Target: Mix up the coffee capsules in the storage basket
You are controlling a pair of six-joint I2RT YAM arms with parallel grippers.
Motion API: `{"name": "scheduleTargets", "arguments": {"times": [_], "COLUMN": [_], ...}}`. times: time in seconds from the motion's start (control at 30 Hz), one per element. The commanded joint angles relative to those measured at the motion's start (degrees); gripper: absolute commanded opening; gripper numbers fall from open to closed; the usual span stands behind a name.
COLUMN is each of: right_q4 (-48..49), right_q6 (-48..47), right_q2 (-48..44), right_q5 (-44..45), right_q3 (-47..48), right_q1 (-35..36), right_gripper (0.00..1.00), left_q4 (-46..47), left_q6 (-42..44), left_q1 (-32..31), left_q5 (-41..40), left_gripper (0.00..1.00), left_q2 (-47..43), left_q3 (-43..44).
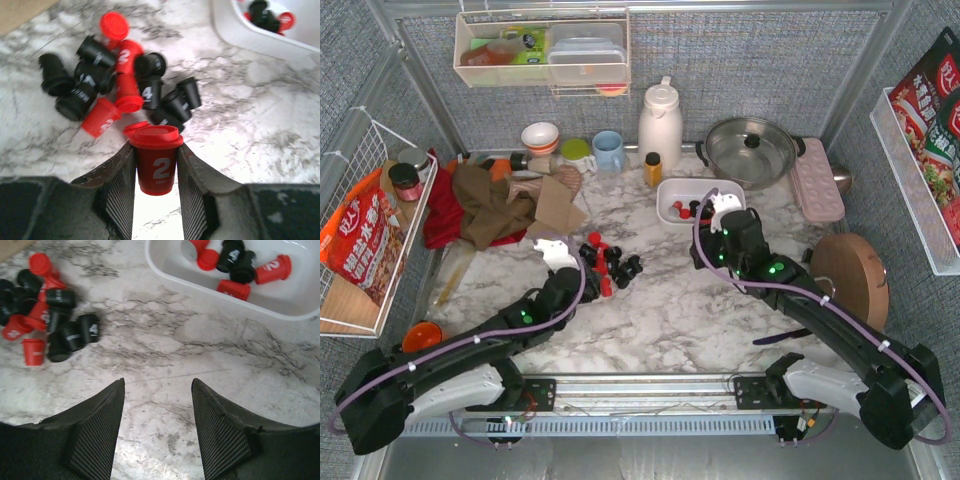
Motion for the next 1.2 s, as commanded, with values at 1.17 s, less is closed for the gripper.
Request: {"name": "scheduleTargets", "arguments": {"times": [1.17], "right_q4": [-11.2], "right_q6": [8.6], "right_q2": [-1.0], "right_q5": [-20.6], "right_q3": [7.8], "right_q1": [13.1], "right_gripper": [0.63], "left_q4": [64.9], "left_q6": [58.7], "left_q1": [-15.6], "left_q5": [27.8], "left_gripper": [0.39], "left_q2": [20.4], "left_q3": [-5.1]}}
